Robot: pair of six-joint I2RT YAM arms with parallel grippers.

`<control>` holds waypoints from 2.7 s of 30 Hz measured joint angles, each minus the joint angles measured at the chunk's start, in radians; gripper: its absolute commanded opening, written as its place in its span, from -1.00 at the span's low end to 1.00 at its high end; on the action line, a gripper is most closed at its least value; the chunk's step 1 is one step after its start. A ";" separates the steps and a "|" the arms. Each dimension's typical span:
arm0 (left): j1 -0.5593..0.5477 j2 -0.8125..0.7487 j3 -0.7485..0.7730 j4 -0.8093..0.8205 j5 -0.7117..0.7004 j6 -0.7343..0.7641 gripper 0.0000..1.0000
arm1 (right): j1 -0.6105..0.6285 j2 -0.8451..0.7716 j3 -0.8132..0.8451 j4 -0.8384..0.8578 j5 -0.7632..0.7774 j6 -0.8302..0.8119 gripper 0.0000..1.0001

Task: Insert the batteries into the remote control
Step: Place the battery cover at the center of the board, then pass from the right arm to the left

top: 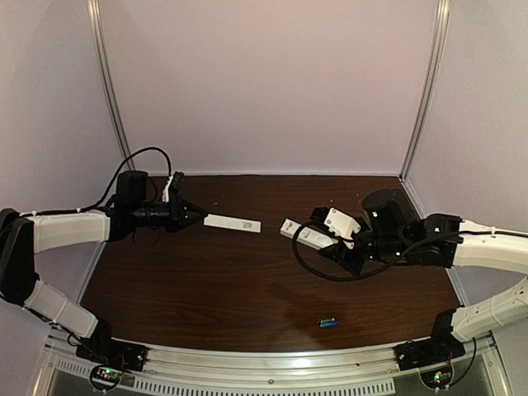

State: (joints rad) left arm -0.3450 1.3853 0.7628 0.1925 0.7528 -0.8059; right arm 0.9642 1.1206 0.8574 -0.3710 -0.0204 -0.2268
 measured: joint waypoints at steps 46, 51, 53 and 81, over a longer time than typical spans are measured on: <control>-0.259 -0.433 -0.026 -0.171 0.011 0.629 0.88 | 0.018 0.072 0.222 -0.211 -0.417 -0.056 -1.00; -0.352 -0.481 -0.032 -0.212 0.036 0.811 0.77 | 0.055 0.110 0.270 -0.230 -0.455 -0.056 -1.00; -0.373 -0.474 -0.032 -0.222 0.036 0.861 0.73 | 0.073 0.126 0.285 -0.242 -0.461 -0.058 -1.00; -0.668 -0.140 0.162 -0.334 -0.142 1.018 -0.44 | 0.151 0.211 0.395 -0.311 -0.381 -0.118 -1.00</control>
State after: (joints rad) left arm -1.0130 1.2457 0.9245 -0.1417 0.6109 0.2119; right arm 1.1149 1.3319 1.2522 -0.6815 -0.4015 -0.3447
